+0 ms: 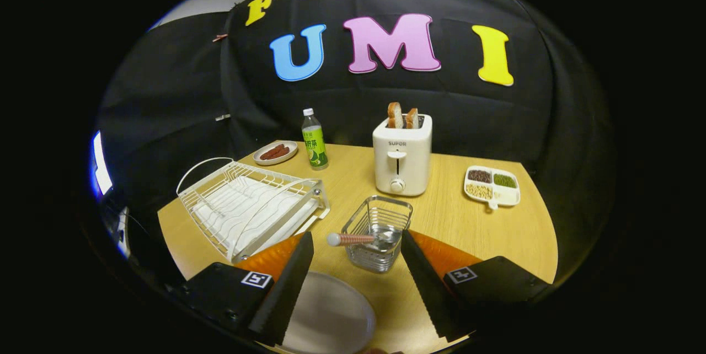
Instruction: Take the plate from the dish rack, then take the spoon from the basket and place it into the plate.
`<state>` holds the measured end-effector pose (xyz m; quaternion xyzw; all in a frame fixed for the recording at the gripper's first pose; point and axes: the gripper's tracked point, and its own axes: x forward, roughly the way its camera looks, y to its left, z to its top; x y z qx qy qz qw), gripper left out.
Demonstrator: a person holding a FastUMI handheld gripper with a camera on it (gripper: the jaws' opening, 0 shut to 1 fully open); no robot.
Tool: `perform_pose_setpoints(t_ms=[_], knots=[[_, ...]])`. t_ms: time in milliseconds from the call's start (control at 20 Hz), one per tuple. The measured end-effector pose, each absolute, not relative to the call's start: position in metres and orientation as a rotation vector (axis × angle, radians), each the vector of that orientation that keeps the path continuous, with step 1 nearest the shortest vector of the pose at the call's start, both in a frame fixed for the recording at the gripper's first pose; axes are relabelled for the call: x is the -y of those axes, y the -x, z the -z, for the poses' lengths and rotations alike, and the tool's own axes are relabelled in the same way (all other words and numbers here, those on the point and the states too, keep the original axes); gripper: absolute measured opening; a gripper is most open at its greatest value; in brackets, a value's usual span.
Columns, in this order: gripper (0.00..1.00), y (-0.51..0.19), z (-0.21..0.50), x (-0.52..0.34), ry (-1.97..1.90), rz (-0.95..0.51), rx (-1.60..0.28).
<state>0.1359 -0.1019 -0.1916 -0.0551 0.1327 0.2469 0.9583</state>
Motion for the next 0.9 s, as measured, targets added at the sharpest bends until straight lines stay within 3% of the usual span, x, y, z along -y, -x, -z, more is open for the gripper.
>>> perform_pose_setpoints(t_ms=[350,500,650,900], knots=[[0.97,-0.172,0.220,0.089,0.202,-0.477,-0.259],[0.77,-0.176,0.222,0.084,0.203,-0.484,-0.244],[0.68,-0.176,0.224,0.083,0.210,-0.486,-0.245],[0.43,-0.174,0.224,0.079,0.211,-0.494,-0.256]])
